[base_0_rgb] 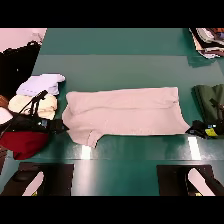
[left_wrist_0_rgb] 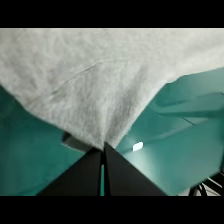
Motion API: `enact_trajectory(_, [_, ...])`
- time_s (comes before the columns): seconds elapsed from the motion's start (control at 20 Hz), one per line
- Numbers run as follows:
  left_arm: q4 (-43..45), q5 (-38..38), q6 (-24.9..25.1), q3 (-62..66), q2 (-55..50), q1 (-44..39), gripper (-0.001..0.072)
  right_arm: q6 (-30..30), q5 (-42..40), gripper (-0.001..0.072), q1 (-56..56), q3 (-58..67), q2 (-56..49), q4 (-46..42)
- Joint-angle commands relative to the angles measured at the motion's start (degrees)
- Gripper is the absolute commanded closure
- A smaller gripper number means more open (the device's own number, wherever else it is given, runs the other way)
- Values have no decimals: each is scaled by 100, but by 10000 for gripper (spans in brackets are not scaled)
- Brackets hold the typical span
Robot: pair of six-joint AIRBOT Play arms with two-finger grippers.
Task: Fold the shirts.
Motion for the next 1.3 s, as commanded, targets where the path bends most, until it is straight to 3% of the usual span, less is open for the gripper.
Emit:
enact_trajectory(0.0, [-219,-914,-337,304,603,2,687,369,654,704,26,72,791,-155])
enact_trajectory(0.2, [326,-236,-299,876,348,2,686,581,341,705,745,763,671,-155])
enact_trajectory(0.45, [586,815,-4,879,-822,2,685,662,-511,705,2037,2079,-1058,-151])
enact_trajectory(0.65, [588,1803,66,883,-1851,4,684,660,-555,705,2380,3270,-2579,-140])
enact_trajectory(0.9, [557,2822,-254,911,-2271,9,681,660,-304,699,2371,4269,-3722,-105])
enact_trajectory(0.95, [557,2833,-304,968,-2271,9,563,658,-304,640,2371,4406,-3860,-105])
enact_trajectory(1.0, [540,2796,-341,1067,-2264,9,273,645,-289,442,2365,4542,-3971,-107])
enact_trajectory(1.05, [540,2660,-334,1209,-2262,9,132,610,-201,371,2317,4645,-4037,-103])
enact_trajectory(1.1, [544,2393,-326,1408,-2262,9,165,514,-81,371,2234,4684,-4050,-105])
enact_trajectory(1.25, [468,1521,-323,1954,-2262,7,167,229,402,370,1733,4636,-4048,-98])
